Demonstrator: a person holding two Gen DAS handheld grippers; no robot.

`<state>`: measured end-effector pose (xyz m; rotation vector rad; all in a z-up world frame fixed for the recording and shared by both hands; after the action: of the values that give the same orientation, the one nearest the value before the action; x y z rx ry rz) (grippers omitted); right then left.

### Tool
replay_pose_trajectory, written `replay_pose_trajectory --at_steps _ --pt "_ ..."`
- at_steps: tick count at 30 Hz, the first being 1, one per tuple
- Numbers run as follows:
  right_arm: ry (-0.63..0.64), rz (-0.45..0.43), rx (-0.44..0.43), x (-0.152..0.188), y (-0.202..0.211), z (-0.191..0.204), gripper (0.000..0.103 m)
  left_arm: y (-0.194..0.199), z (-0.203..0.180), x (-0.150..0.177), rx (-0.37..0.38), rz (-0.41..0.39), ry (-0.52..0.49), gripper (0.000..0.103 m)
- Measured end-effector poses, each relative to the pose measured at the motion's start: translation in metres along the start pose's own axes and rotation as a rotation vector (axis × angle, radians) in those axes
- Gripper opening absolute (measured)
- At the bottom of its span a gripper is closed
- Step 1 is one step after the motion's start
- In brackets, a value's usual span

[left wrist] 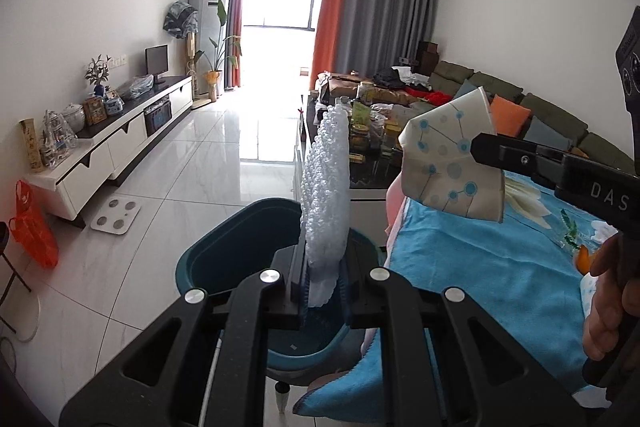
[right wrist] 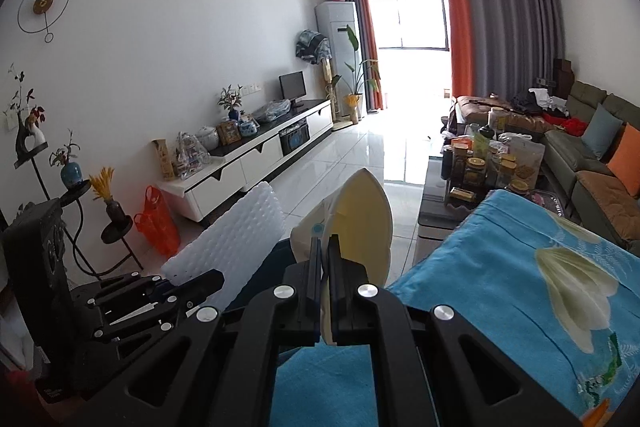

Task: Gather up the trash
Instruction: 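Carry the foam net and paper cup over the teal wastebasket with both grippers, then open both grippers to drop the foam net and cup into the wastebasket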

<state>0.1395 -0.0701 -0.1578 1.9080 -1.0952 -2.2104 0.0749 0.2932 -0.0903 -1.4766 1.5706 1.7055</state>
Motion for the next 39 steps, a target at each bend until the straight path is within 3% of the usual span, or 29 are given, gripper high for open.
replay_pose_trajectory --at_steps 10,17,25,28,31,36,39 --pt "0.073 0.181 -0.063 0.019 -0.079 0.047 0.002 -0.023 0.046 0.035 -0.042 0.099 0.095 0.012" --pt "0.096 0.311 -0.067 0.042 -0.119 0.056 0.002 -0.067 0.047 0.063 -0.034 0.185 0.159 0.012" --pt "0.120 0.388 -0.063 0.055 -0.142 0.062 0.007 -0.101 0.053 0.065 -0.042 0.218 0.184 0.014" --pt "0.114 0.396 -0.059 0.057 -0.146 0.059 0.015 -0.104 0.050 0.062 -0.057 0.213 0.176 0.020" --pt "0.105 0.404 -0.060 0.060 -0.147 0.055 0.022 -0.107 0.051 0.060 -0.068 0.214 0.176 0.040" --pt "0.080 0.385 -0.053 0.055 -0.141 0.047 0.023 -0.100 0.049 0.054 -0.077 0.191 0.184 0.043" --pt "0.071 0.363 -0.051 0.050 -0.134 0.045 0.030 -0.092 0.047 0.049 -0.085 0.169 0.185 0.053"
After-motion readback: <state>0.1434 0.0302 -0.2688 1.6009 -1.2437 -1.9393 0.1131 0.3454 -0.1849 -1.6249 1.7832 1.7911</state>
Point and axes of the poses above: each gripper's, at about its wrist camera, not at the fingertips, and y roughly against the way its jaws point, z to its left, x to its underside, the point moved 10 cm from there along -y, roughly the way its jaws point, and after that the axes turned 8 degrees about x, right-handed, at the moved point
